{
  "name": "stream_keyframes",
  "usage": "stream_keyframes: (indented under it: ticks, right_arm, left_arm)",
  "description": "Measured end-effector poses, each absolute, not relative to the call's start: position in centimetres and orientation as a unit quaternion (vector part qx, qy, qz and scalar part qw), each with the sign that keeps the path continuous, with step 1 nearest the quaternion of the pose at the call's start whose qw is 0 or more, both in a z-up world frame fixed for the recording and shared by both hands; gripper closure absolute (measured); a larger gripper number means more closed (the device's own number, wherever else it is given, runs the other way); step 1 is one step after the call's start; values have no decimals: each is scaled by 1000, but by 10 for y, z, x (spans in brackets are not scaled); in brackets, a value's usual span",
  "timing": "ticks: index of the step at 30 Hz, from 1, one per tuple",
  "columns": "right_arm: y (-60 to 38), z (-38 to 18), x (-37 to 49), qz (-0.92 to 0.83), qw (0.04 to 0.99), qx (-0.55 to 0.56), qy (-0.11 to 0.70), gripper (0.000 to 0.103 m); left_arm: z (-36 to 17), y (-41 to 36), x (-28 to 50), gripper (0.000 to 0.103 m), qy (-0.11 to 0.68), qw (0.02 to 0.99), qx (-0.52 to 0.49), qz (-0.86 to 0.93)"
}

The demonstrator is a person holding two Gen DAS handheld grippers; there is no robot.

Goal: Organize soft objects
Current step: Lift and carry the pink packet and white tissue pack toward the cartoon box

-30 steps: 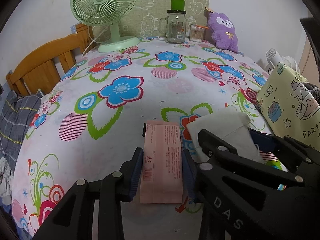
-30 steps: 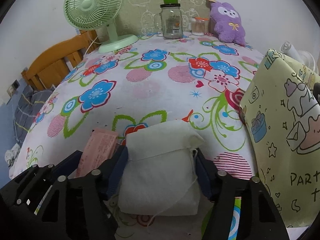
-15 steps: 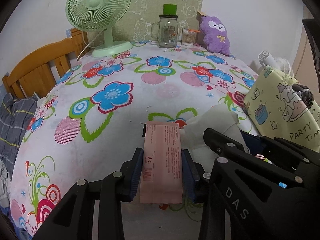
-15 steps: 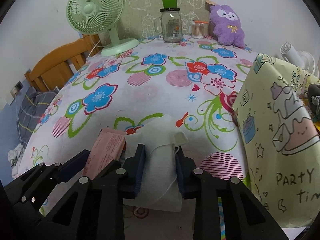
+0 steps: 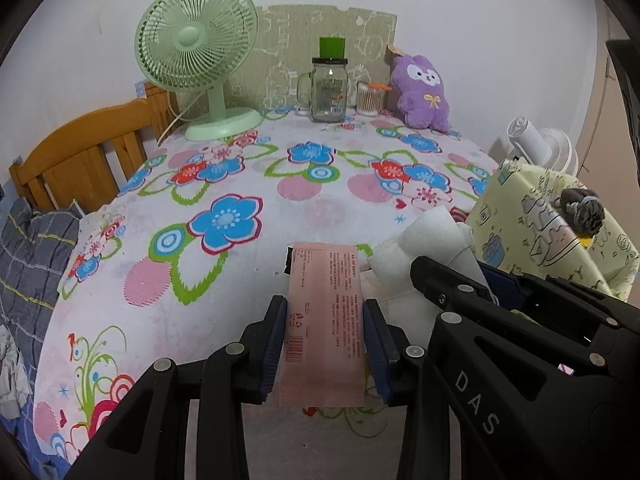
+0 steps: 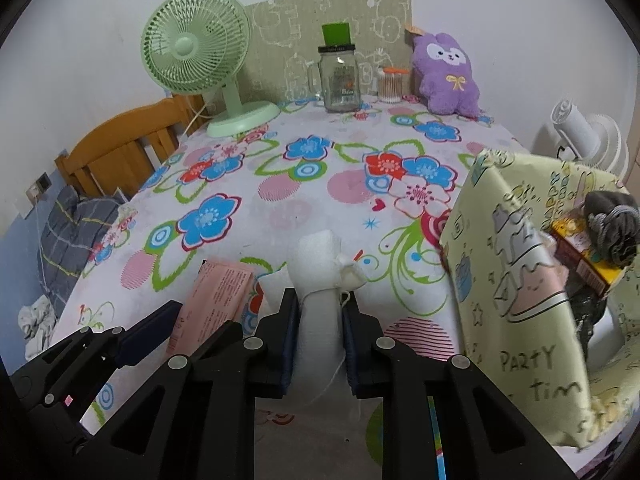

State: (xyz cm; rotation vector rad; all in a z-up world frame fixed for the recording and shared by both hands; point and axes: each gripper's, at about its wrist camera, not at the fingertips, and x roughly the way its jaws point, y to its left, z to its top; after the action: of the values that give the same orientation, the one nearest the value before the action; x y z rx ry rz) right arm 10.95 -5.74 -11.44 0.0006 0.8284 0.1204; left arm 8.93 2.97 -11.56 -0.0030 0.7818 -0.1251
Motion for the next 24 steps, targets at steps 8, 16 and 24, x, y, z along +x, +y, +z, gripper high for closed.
stream_keyframes:
  ticks: [8, 16, 24]
  right_arm:
    - [-59, -93, 101, 64, 922, -3, 383, 80]
    - [-61, -68, 94, 68, 931, -4, 360, 80]
    - [-65, -44, 86, 68, 939, -7, 338, 80]
  left_arm:
    - [-97, 26, 81, 64, 361, 931, -3, -59]
    - [-74, 23, 74, 64, 339, 939, -7, -58]
    - [-52, 18, 66, 64, 316, 947, -7, -58]
